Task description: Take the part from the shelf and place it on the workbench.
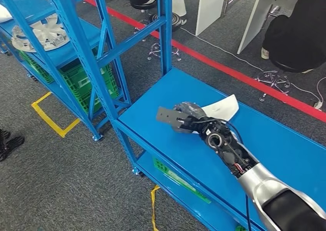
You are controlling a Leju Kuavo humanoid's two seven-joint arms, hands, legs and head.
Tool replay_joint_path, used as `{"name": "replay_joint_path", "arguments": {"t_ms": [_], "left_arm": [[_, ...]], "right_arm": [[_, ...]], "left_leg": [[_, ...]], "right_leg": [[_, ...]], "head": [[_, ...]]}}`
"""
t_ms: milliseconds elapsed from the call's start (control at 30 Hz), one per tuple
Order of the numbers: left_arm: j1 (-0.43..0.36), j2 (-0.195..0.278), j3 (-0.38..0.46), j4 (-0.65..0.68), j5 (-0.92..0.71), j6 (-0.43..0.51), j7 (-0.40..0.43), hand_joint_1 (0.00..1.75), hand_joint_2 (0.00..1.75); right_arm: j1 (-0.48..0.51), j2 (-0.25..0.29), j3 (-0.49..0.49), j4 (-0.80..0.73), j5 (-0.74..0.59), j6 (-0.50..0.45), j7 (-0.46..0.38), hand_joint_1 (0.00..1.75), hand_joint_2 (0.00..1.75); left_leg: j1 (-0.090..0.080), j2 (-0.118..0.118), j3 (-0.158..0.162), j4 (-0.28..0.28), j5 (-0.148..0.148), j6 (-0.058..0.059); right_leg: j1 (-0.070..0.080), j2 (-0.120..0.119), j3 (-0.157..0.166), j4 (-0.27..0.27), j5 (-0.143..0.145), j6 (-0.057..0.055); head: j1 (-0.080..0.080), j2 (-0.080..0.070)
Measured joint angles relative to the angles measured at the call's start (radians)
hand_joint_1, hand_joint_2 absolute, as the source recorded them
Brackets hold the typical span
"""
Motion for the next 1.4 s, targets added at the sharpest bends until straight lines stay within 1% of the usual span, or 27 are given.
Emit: {"name": "replay_joint_path", "arguments": {"t_ms": [167, 233, 533, 800, 833, 900, 967, 1033, 1233, 1300, 1400], "left_arm": [[0.005, 0.0, 0.0, 0.0, 0.005, 0.003, -0.006, 0.0, 0.0], [0.006, 0.0, 0.0, 0.0, 0.006, 0.004, -0.007, 0.0, 0.0], [0.009, 0.0, 0.0, 0.0, 0.011, 0.004, -0.008, 0.0, 0.0], [0.01, 0.0, 0.0, 0.0, 0.013, 0.004, -0.01, 0.0, 0.0], [0.01, 0.0, 0.0, 0.0, 0.013, 0.004, -0.01, 0.0, 0.0], [0.01, 0.0, 0.0, 0.0, 0.014, 0.004, -0.01, 0.0, 0.0], [0.01, 0.0, 0.0, 0.0, 0.015, 0.004, -0.01, 0.0, 0.0], [0.01, 0.0, 0.0, 0.0, 0.015, 0.004, -0.01, 0.0, 0.0], [0.012, 0.0, 0.0, 0.0, 0.022, 0.004, -0.011, 0.0, 0.0], [0.014, 0.0, 0.0, 0.0, 0.025, 0.004, -0.011, 0.0, 0.0], [0.019, 0.0, 0.0, 0.0, 0.03, 0.005, -0.011, 0.0, 0.0]], "right_arm": [[-0.035, -0.01, -0.048, -0.126, -0.149, 0.018, 0.04, 1.75, 1.75], [-0.044, -0.014, -0.064, -0.168, -0.18, 0.018, 0.048, 1.75, 1.75], [-0.05, -0.034, -0.102, -0.293, -0.242, 0.005, 0.053, 1.75, 1.75], [-0.059, -0.044, -0.113, -0.333, -0.256, 0.004, 0.058, 1.75, 1.75], [-0.06, -0.046, -0.114, -0.337, -0.257, 0.004, 0.058, 1.72, 1.75], [-0.063, -0.048, -0.114, -0.34, -0.264, 0.0, 0.06, 1.02, 1.75], [-0.066, -0.051, -0.113, -0.341, -0.272, -0.004, 0.061, 0.17, 1.75], [-0.068, -0.055, -0.112, -0.341, -0.28, 0.001, 0.063, 0.0, 1.75], [-0.053, -0.071, -0.108, -0.352, -0.292, 0.035, 0.097, 0.0, 1.75], [-0.024, -0.082, -0.108, -0.367, -0.301, 0.043, 0.127, 0.0, 1.75], [0.045, -0.101, -0.11, -0.389, -0.313, 0.048, 0.162, 0.0, 1.75]], "left_leg": [[0.0, 0.0, 0.0, 0.0, 0.0, 0.0], [0.0, 0.0, 0.0, 0.0, 0.0, 0.0], [0.0, 0.0, 0.0, 0.0, 0.0, 0.0], [0.0, 0.0, 0.0, 0.0, 0.0, 0.0], [0.0, 0.0, 0.0, 0.0, 0.0, 0.0], [0.0, 0.0, 0.0, 0.0, 0.0, 0.0], [0.0, 0.0, 0.0, 0.0, 0.0, 0.0], [0.0, 0.0, -0.001, 0.0, 0.0, 0.0], [0.0, 0.0, 0.0, 0.0, 0.0, 0.0], [0.0, 0.0, 0.0, 0.0, 0.0, 0.0], [0.0, 0.0, -0.001, 0.0, -0.001, 0.0]], "right_leg": [[0.0, 0.0, 0.0, 0.0, 0.0, 0.0], [0.0, 0.0, 0.0, 0.0, 0.0, 0.0], [0.0, 0.0, -0.001, 0.0, 0.0, 0.0], [0.0, 0.0, -0.001, 0.0, 0.0, 0.0], [0.0, 0.0, -0.001, 0.0, 0.0, 0.0], [0.0, 0.0, -0.001, 0.0, 0.0, 0.0], [0.0, 0.0, -0.001, 0.0, 0.0, 0.0], [0.0, 0.0, -0.001, 0.0, 0.0, 0.0], [0.0, 0.0, -0.001, 0.0, 0.0, 0.0], [0.0, 0.0, -0.001, 0.0, -0.001, 0.0], [0.0, 0.0, -0.001, 0.0, -0.001, 0.0]], "head": [[0.0, 0.0], [0.0, 0.0], [0.0, 0.0], [0.0, 0.0], [0.0, 0.0], [0.0, 0.0], [0.0, 0.0], [0.0, 0.0], [0.0, 0.0], [0.0, 0.0], [0.0, 0.0]]}}
